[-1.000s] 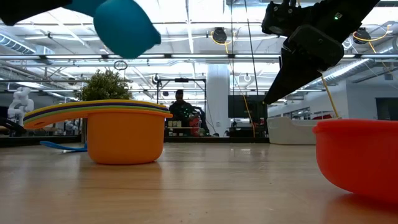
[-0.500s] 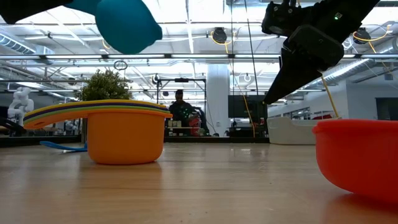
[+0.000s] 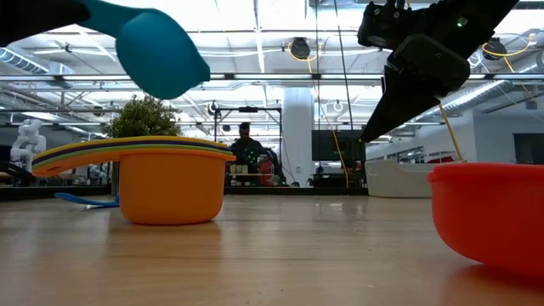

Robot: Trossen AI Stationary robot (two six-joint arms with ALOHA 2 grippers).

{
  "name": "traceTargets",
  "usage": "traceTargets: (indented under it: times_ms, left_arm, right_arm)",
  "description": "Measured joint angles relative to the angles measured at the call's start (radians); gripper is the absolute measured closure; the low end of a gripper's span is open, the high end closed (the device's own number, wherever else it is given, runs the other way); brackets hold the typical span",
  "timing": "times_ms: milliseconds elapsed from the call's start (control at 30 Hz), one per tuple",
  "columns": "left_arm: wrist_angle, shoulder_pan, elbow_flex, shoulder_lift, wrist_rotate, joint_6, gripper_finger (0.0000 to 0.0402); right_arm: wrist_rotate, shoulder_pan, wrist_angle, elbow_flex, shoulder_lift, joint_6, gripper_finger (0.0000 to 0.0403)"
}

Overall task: Nest measuring cups in basket
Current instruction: Stack the right light blue measuring cup on the yellow measuring cup

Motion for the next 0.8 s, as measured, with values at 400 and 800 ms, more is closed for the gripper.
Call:
traceTargets:
  times_ms: [400,800]
  left_arm:
    - [-0.053,0.034,0.000,0.006,-0.003,-0.061,0.0389]
    - [-0.056,0.086,0.000,0.105,0.014,-0.131,0.0377]
  right_arm:
    - [0.000,0.000,0.007,0.000,0.000,0.000,0.0190]
    - [0.002,0.000,0.024,0.000,0.000,-0.004,0.0190]
